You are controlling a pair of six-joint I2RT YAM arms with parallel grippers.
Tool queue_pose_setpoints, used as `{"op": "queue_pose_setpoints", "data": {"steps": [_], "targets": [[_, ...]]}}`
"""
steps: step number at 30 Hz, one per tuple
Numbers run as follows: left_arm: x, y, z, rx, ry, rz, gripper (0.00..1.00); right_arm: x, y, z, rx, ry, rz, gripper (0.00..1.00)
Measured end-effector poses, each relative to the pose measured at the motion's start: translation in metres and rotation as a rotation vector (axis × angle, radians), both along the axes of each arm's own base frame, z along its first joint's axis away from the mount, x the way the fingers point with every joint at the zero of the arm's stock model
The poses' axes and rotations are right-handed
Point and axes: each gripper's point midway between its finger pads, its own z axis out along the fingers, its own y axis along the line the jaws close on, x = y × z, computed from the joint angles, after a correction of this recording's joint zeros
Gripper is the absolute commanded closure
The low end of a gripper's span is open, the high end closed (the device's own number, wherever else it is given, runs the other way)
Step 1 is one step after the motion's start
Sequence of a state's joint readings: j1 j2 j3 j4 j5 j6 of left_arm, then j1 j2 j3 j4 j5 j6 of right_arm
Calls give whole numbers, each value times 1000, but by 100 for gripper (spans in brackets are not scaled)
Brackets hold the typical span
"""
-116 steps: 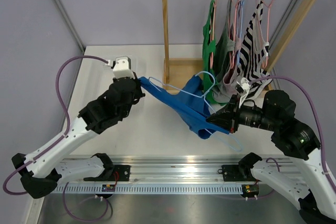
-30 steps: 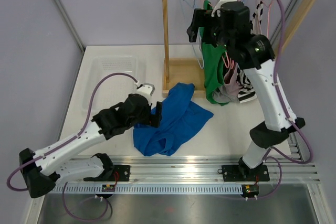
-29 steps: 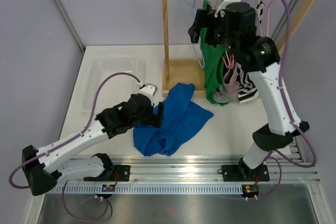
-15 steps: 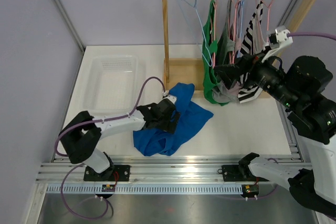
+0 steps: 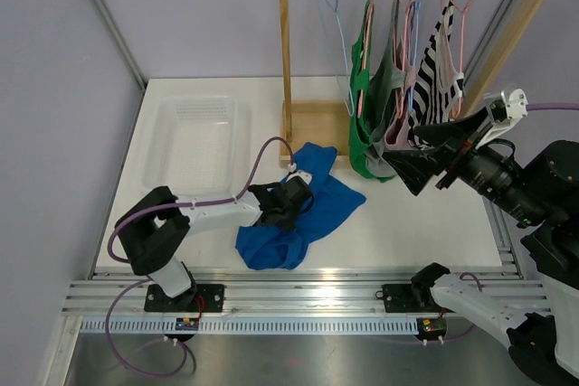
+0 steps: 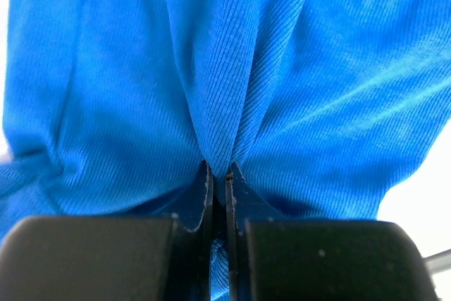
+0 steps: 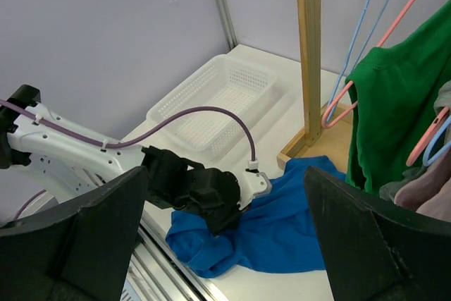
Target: Remove the tank top from the hanger
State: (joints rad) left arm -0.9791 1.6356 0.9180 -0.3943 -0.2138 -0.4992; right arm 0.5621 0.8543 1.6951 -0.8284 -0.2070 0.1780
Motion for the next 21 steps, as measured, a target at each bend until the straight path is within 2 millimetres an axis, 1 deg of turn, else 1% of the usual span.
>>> {"op": "queue_pose_setpoints", "data": {"steps": [2, 3, 5, 8, 9, 10, 11, 12, 14, 15, 17, 21], "targets": [[-2, 7, 11, 23, -14, 11, 100, -3, -3, 1, 4, -9, -5, 0], [-1, 11, 22, 30, -33, 20, 100, -5, -4, 2, 5, -12, -6, 0], [3, 20, 55, 25, -95, 50, 100, -6, -5, 1, 5, -12, -7, 1], [16, 30, 121, -34, -218, 107, 100, -5, -6, -2, 0, -5, -11, 0], [21, 33, 148, -65, -266, 130, 100, -4, -5, -4, -2, -2, -14, 1], [27, 37, 184, -116, -327, 161, 100, -4, -5, -4, -3, 0, -15, 0], [31, 40, 199, -137, -355, 179, 100, -3, -5, -5, -4, 1, -17, 1], [34, 47, 222, -159, -390, 199, 100, -2, -6, -5, -4, 1, -22, 1], [43, 65, 262, -188, -454, 249, 100, -1, -7, -5, -4, 1, -32, 0], [48, 73, 277, -193, -480, 273, 100, -1, -7, -5, -4, 1, -34, 0], [64, 99, 307, -202, -536, 347, 100, 1, -9, -5, -5, 2, -47, 1], [91, 157, 348, -169, -610, 497, 100, 9, -14, -12, -12, 15, -95, 0]]}}
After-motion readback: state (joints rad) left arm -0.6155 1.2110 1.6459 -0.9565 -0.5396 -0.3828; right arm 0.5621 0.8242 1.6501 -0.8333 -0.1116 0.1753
